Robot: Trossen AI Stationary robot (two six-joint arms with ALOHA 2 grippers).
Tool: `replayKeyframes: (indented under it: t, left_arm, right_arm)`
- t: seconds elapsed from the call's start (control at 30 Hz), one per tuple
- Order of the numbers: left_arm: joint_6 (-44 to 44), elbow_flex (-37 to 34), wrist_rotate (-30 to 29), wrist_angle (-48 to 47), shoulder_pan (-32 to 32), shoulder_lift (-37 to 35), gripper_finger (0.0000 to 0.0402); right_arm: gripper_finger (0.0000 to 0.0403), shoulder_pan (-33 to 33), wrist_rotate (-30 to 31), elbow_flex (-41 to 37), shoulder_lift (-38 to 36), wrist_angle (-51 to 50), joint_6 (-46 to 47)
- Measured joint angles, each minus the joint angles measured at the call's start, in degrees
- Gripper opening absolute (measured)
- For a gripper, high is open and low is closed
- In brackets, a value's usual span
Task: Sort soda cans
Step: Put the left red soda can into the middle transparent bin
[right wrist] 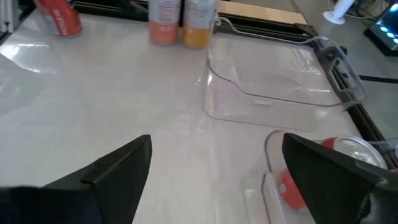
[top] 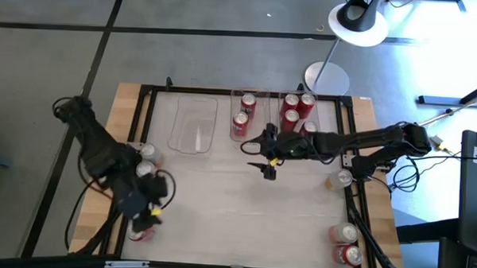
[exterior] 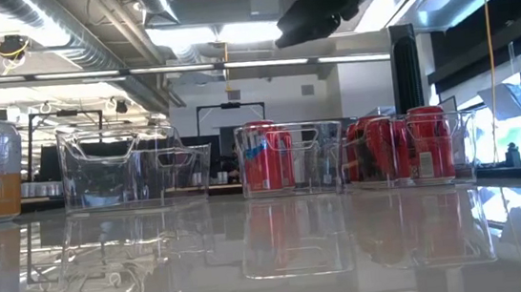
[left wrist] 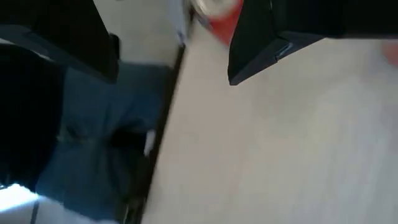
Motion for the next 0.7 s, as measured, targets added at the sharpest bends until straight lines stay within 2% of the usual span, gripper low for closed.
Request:
replayKeyframes:
  t: [0.23, 0.7]
  left_arm:
    - [-17.5, -0.02, 1.7, -4.2, -8.02, 1.13, 0.029]
    - [-32.12, -3.46, 1.74, -4.3, -16.78, 5.43, 0.029]
  right_arm:
    - [0.0358, 1.27, 0.0, 0.0, 0.0, -0.67, 0.56]
    - [0.0358, 1.47, 0.02, -0.02, 0.02, -3.85, 1.57]
